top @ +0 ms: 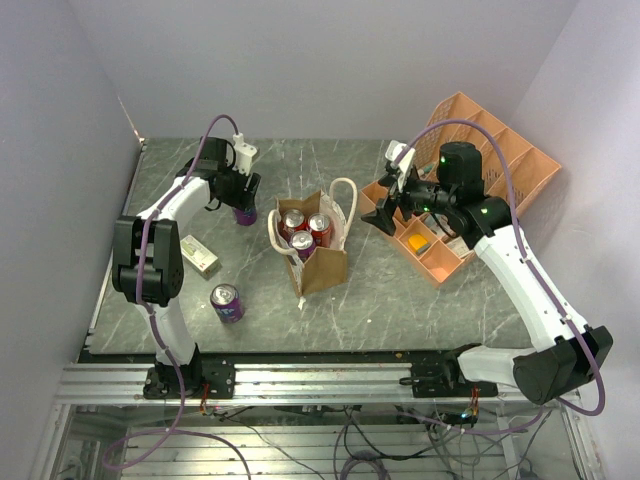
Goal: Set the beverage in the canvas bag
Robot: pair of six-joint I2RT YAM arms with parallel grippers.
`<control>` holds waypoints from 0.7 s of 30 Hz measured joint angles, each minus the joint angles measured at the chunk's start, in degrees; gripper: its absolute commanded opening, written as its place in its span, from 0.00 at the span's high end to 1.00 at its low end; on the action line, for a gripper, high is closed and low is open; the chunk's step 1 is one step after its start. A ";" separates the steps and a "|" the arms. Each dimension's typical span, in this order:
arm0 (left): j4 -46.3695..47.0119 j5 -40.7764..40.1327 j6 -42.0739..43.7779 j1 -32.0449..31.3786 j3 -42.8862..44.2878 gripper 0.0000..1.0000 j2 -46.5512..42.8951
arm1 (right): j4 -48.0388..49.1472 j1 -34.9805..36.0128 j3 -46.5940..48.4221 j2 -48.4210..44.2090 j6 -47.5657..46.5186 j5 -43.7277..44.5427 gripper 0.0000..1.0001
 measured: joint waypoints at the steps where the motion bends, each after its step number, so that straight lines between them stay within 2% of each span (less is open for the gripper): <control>1: -0.13 0.13 0.35 0.00 0.00 0.44 -0.07 | 0.17 -0.09 -0.11 -0.11 0.07 0.00 0.04; 5: -2.25 0.79 1.97 0.00 0.00 0.61 -0.74 | 2.14 -0.83 -1.66 -1.03 0.94 -0.20 0.04; 11: -8.28 0.98 6.49 -0.52 0.00 0.77 -4.76 | 6.34 -1.29 -5.70 -1.57 3.76 -1.09 0.05; 15: -11.32 0.96 8.20 -1.40 0.13 0.92 -9.97 | 8.85 -1.29 -7.50 -1.53 5.53 -1.84 0.08; 21: -14.95 0.98 8.41 -2.54 2.95 0.93 -19.04 | 13.03 -1.29 -10.84 -1.22 7.15 -3.10 0.11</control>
